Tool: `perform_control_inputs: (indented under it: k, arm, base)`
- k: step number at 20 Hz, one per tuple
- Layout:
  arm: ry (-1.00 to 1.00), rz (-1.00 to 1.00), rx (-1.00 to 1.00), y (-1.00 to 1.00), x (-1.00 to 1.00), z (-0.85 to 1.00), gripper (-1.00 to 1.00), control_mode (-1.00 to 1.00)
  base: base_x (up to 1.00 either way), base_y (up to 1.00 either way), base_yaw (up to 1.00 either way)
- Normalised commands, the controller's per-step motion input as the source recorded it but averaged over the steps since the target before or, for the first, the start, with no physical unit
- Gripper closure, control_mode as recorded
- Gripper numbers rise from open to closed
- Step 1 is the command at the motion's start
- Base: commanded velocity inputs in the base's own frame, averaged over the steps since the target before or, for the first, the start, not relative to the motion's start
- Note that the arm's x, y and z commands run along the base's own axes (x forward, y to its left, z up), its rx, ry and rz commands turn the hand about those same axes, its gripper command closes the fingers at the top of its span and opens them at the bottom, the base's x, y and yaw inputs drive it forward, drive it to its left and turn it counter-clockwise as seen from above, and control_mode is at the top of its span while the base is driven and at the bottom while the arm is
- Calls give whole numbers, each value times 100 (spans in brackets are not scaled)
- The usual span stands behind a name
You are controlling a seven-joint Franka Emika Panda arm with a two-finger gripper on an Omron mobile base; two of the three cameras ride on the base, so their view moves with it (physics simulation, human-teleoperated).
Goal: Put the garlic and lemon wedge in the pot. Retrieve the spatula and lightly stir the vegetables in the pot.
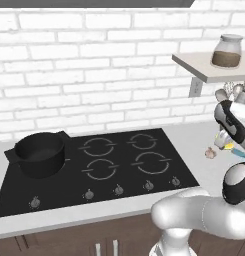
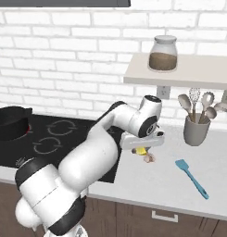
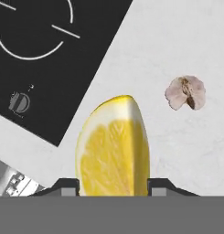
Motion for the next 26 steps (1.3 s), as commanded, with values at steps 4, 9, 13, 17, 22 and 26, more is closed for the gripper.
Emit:
perform_control_inputs:
  k: [4,9,13,17,22,26]
  arm:
    - [7,0,1,100,0,89,100,-100]
    - [7,0,2,100,0,72,100,-100]
    - [5,0,2,100,-13,48,100,-100]
    - [1,-6,0,82,-34,24,100,-100]
    - [0,-7,0,40,-5,2,100,100]
    - [0,0,0,0,0,0,100,100]
  base:
    - [0,0,0]
    - [0,0,0]
    - [0,0,0]
    - [0,0,0]
    - [0,15,-1]
    - [0,100,-7]
